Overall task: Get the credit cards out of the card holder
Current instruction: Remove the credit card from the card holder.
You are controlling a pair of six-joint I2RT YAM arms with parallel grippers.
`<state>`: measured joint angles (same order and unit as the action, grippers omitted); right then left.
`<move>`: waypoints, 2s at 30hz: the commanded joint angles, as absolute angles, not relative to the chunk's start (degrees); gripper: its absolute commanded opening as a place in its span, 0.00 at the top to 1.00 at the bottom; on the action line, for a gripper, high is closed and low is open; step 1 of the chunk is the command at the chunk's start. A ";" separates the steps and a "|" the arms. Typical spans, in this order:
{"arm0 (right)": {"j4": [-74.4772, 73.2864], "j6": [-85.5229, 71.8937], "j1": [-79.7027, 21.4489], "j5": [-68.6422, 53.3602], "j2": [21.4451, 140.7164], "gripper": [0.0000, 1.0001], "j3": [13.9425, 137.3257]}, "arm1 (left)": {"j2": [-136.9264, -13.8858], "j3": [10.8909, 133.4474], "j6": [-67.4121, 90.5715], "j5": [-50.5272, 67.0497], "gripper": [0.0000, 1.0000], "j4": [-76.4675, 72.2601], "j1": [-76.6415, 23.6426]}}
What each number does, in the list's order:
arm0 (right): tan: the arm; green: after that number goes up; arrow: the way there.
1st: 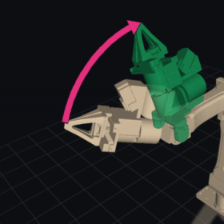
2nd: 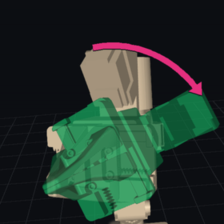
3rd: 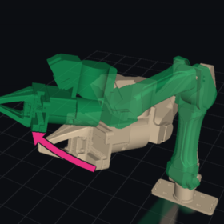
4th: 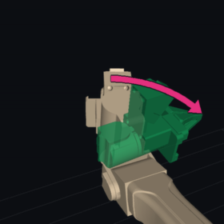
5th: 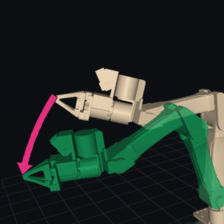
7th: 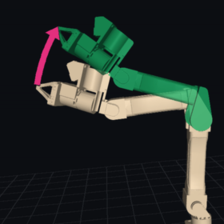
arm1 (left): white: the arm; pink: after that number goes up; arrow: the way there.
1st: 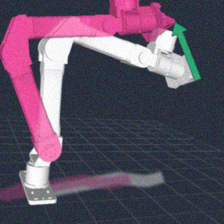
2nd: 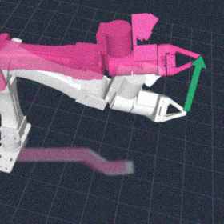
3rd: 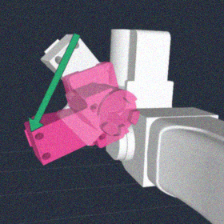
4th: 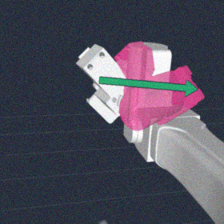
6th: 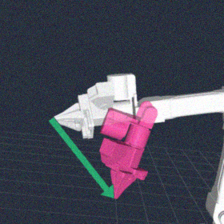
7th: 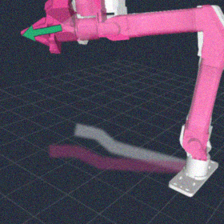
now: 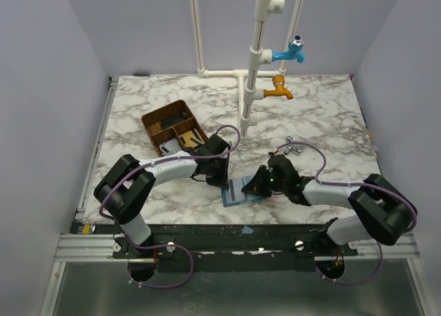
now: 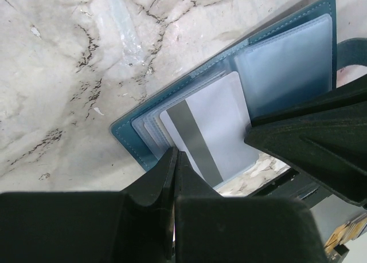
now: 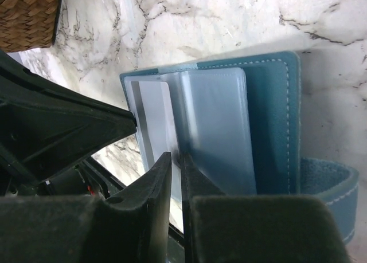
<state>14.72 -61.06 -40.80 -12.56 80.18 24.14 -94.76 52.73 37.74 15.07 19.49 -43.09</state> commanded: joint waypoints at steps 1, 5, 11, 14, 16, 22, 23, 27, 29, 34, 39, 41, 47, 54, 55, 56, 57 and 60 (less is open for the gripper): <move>19.93 -62.13 -40.69 -15.49 81.29 0.85 22.95 | -96.69 53.78 36.83 14.50 1.00 20.65 -43.09; 21.10 -62.14 -40.63 -15.97 82.42 0.86 22.75 | -97.12 54.31 36.57 14.61 1.00 20.92 -43.07; 22.32 -62.61 -40.22 -15.94 83.84 0.91 22.12 | -97.31 54.58 36.47 14.09 1.00 21.59 -43.07; 21.04 -62.40 -40.12 -14.53 83.18 0.96 21.93 | -97.45 54.58 36.26 13.48 1.00 22.08 -42.98; 19.13 -61.63 -40.08 -13.26 82.48 0.99 22.29 | -97.75 54.73 35.97 12.90 1.00 22.47 -42.98; 15.09 -60.35 -40.11 -10.22 80.28 0.99 22.41 | -98.61 54.49 35.69 12.31 1.00 22.80 -42.19; 14.72 -60.16 -40.07 -9.91 79.89 0.99 22.34 | -98.73 54.49 35.61 12.18 1.00 22.82 -42.04; 13.38 -59.80 -40.04 -8.79 79.08 0.99 22.15 | -98.91 54.36 35.34 12.09 1.00 22.91 -41.58; 12.78 -59.69 -40.09 -8.25 79.06 0.99 22.14 | -98.98 54.40 35.33 12.04 1.00 22.95 -41.49; 11.60 -59.51 -40.09 -7.26 78.15 0.99 21.97 | -99.06 54.31 35.21 12.04 1.00 22.95 -41.24; 8.85 -58.76 -40.06 -5.31 76.35 0.99 21.89 | -98.99 54.14 35.24 12.13 1.00 22.68 -41.17; 8.16 -58.65 -40.08 -4.85 75.64 1.00 21.79 | -98.84 53.99 35.24 12.17 1.00 22.68 -41.13; 6.37 -58.23 -40.06 -3.92 73.94 0.99 21.53 | -98.74 53.88 35.33 12.22 1.00 22.53 -41.09; 3.21 -57.59 -40.03 -2.26 70.99 0.99 21.60 | -98.33 53.70 35.17 12.30 1.00 22.58 -41.09; 2.64 -57.48 -40.08 -1.99 70.49 0.99 21.62 | -98.27 53.69 35.16 12.30 1.00 22.54 -41.11; 2.20 -57.41 -40.06 -1.71 69.96 0.99 21.62 | -98.29 53.77 35.16 12.30 1.00 22.57 -41.07; 1.68 -57.42 -40.03 -1.44 69.41 0.99 21.71 | -98.19 53.77 35.16 12.30 1.00 22.58 -41.05; 0.25 -57.24 -40.08 -0.74 68.10 0.99 21.70 | -98.24 53.94 35.16 12.37 1.00 22.57 -41.12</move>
